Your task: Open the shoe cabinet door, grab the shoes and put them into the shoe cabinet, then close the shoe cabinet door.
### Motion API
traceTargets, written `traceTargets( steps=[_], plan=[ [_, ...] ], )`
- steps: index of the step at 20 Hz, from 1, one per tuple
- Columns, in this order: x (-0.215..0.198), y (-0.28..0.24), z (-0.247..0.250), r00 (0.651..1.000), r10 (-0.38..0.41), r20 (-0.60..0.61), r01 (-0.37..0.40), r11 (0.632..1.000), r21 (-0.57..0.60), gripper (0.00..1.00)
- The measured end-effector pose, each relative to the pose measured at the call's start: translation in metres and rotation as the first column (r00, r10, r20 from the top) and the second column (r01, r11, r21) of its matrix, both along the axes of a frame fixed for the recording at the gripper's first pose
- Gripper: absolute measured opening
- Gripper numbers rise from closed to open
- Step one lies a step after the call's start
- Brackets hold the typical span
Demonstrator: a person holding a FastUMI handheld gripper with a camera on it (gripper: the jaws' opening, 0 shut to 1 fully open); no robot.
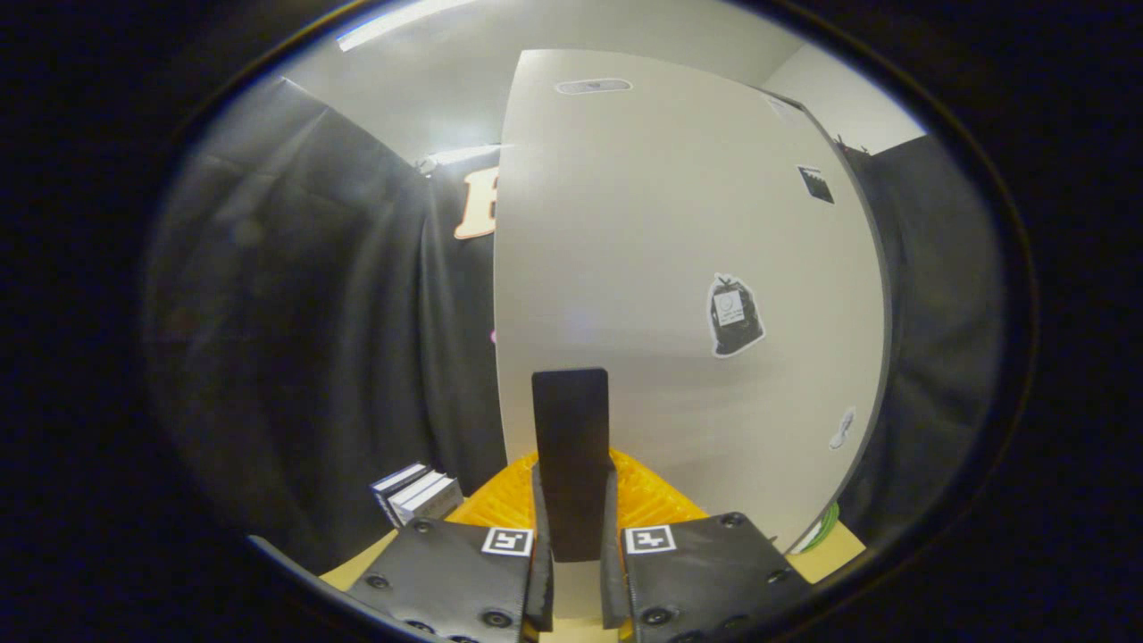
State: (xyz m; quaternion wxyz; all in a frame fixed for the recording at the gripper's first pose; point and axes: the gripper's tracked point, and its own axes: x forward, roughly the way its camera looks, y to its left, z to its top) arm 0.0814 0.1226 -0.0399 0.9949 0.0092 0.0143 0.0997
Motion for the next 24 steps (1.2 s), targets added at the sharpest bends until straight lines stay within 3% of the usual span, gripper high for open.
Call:
traceTargets(
  steps=[7,11,16,24],
  plan=[
    [-0.074,-0.048,0.003,0.988,0.152,-0.034,-0.152,0.988,0.006,0.23],
    [-0.109,-0.086,0.004,0.981,0.191,-0.042,-0.19,0.982,0.006,0.23],
    [-0.134,-0.138,0.011,0.983,0.178,-0.041,-0.178,0.984,0.003,0.22],
    [-0.162,-0.213,0.014,0.995,0.093,-0.038,-0.094,0.996,-0.013,0.21]
  ],
)
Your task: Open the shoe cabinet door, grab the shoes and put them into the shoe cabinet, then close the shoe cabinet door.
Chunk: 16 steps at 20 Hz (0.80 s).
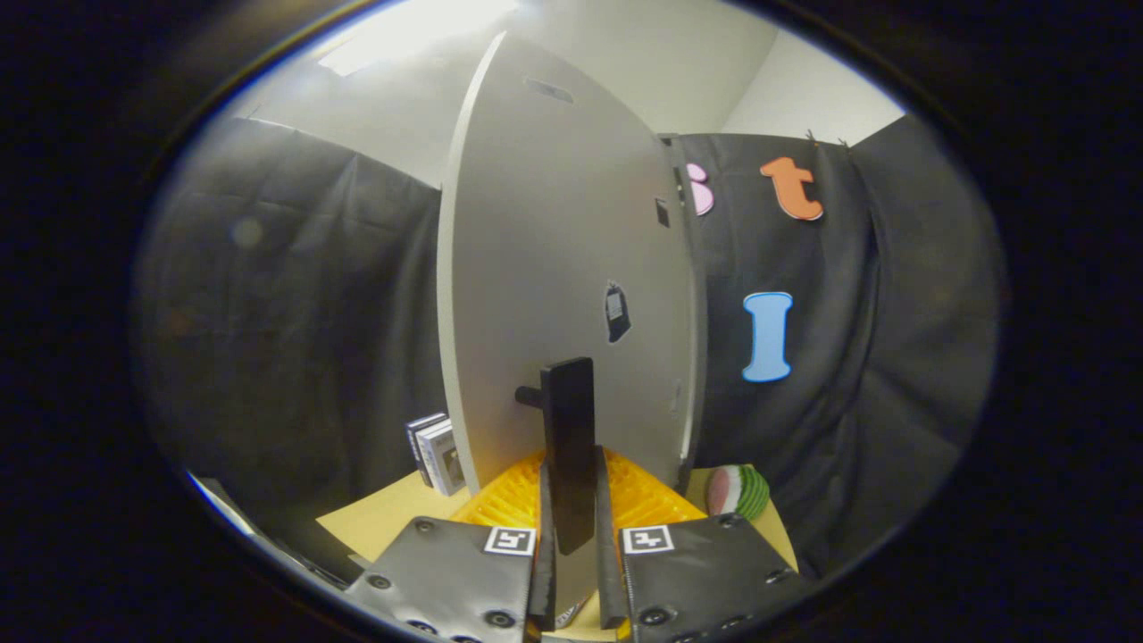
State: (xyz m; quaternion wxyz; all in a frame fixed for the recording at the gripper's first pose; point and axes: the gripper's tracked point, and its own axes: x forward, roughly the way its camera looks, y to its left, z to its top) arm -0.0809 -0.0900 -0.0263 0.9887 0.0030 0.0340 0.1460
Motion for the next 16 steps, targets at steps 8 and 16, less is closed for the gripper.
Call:
traceTargets(
  steps=[8,16],
  plan=[
    [0.007,-0.072,-0.002,0.994,-0.109,-0.001,0.109,0.993,-0.045,0.2],
    [0.011,-0.127,-0.002,0.986,-0.168,-0.013,0.168,0.986,-0.01,0.13]
  ],
)
